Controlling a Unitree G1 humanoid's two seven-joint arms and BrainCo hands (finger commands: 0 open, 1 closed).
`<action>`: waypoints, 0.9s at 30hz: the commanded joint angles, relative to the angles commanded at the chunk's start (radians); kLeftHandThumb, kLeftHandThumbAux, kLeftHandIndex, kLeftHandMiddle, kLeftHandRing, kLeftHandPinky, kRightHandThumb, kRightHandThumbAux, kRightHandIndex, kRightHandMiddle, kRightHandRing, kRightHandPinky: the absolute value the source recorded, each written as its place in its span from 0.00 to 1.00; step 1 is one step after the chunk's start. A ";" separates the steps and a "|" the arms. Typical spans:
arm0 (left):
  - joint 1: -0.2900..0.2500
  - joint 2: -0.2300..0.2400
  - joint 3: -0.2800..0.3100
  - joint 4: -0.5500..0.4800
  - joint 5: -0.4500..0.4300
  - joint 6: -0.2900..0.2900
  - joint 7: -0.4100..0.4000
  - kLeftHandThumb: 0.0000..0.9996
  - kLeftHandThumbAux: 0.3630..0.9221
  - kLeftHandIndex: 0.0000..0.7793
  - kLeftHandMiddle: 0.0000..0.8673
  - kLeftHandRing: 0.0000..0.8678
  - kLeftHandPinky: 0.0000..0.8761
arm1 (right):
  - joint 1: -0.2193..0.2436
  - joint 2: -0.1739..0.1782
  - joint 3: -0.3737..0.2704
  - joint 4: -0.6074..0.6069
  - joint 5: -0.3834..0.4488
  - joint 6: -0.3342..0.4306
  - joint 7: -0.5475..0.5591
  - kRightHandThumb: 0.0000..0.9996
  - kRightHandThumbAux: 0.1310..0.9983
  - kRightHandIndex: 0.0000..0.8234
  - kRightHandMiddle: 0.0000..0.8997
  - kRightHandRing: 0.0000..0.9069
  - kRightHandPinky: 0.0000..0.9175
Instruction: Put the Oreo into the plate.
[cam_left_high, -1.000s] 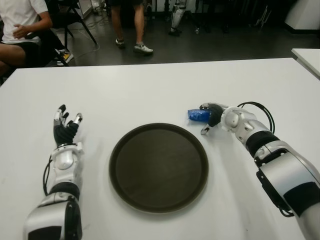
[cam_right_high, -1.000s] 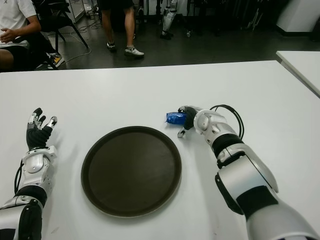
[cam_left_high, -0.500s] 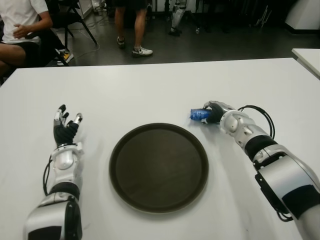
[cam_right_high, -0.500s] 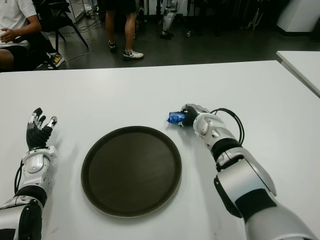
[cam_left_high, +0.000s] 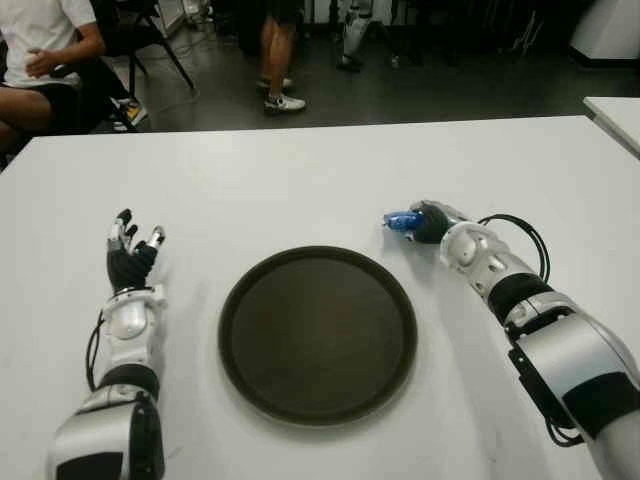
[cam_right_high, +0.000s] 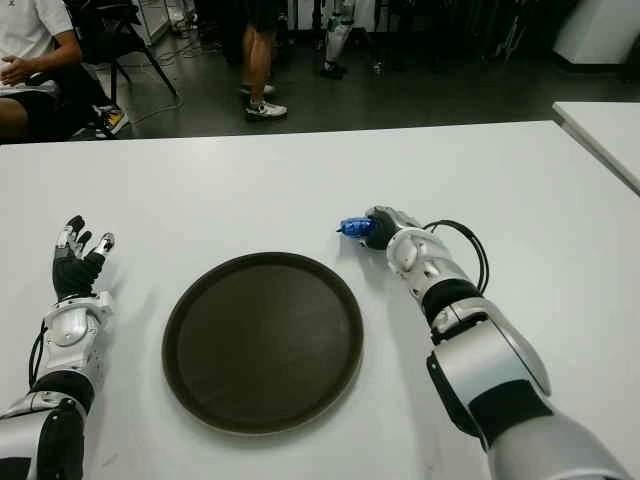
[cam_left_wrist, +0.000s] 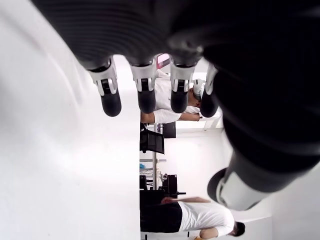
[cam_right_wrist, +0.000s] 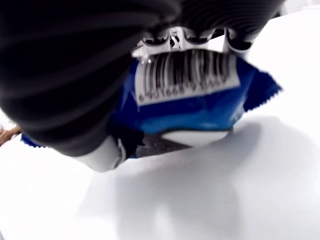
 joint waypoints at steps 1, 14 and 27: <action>0.000 0.002 0.000 0.003 0.001 0.001 0.000 0.00 0.73 0.00 0.01 0.00 0.01 | 0.001 0.002 -0.009 0.000 0.008 0.003 -0.006 0.70 0.69 0.53 0.86 0.84 0.81; -0.002 0.006 0.000 0.009 -0.001 0.005 -0.003 0.00 0.73 0.00 0.02 0.01 0.02 | 0.011 0.010 -0.049 0.000 0.030 -0.002 -0.056 0.70 0.69 0.53 0.84 0.83 0.80; -0.003 0.006 0.000 0.008 -0.003 0.005 -0.004 0.00 0.71 0.00 0.02 0.01 0.02 | 0.025 0.014 -0.081 -0.013 0.054 -0.048 -0.091 0.70 0.68 0.53 0.85 0.84 0.81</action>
